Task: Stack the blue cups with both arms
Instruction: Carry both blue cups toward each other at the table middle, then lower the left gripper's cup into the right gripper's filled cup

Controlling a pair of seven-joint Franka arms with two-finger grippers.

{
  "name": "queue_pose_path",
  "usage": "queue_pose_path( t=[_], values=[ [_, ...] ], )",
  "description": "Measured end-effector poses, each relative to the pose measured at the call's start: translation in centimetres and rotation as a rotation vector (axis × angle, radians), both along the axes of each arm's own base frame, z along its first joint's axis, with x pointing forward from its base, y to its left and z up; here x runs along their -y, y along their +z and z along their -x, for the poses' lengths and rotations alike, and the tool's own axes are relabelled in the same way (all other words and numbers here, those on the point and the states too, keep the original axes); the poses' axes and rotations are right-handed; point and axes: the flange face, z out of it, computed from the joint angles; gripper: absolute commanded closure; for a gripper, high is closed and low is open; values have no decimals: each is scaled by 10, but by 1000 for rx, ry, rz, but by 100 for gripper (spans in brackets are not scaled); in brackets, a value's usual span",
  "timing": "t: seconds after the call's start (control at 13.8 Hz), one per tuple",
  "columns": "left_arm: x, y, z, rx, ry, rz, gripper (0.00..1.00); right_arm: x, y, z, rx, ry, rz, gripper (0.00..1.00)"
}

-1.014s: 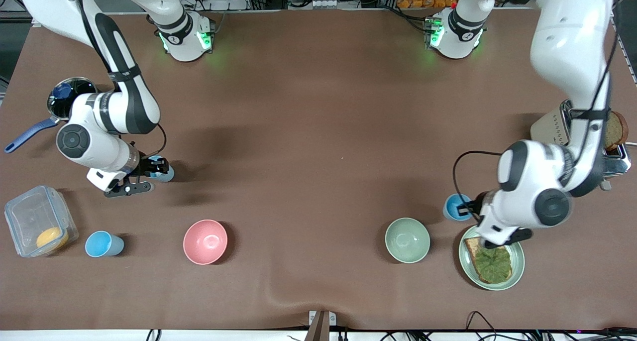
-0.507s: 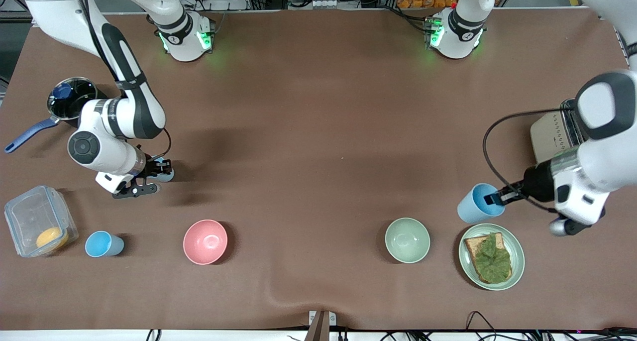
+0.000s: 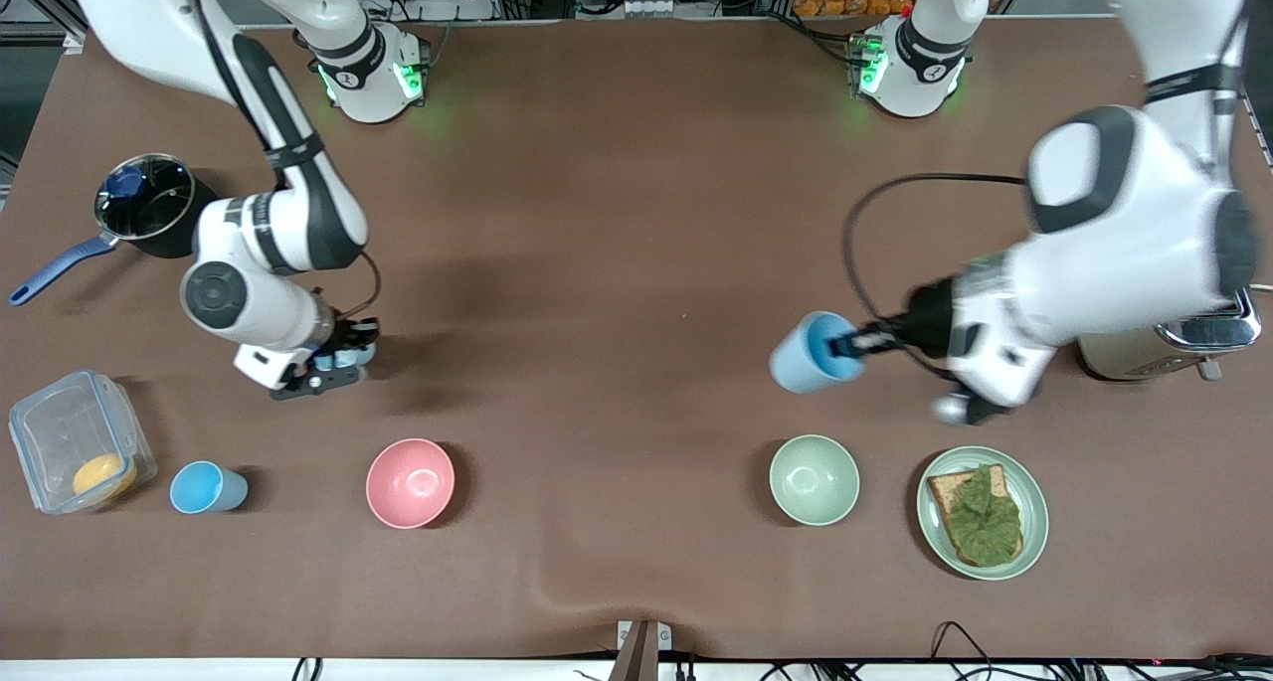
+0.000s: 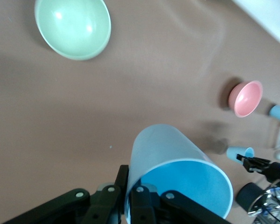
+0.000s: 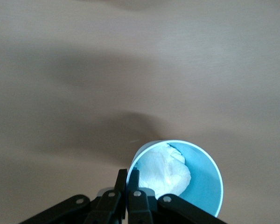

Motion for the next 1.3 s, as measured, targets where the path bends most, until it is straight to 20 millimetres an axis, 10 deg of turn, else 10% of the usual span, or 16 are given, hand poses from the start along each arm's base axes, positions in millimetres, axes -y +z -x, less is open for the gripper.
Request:
queue_pose_path(
  t=[0.36,0.8,1.01,1.3],
  values=[
    [47,-21,17,-26,-40,-66,100,-174,40,37,38,-188,-15,100],
    [105,-25,50,-40,-73,-146,100,-344,29,98,95,-398,-4,100],
    [129,-28,69,-62,-105,-179,100,-389,10,110,170,-415,31,100],
    [118,-30,63,-67,-88,-185,100,-399,1,102,242,-377,37,100]
  ],
)
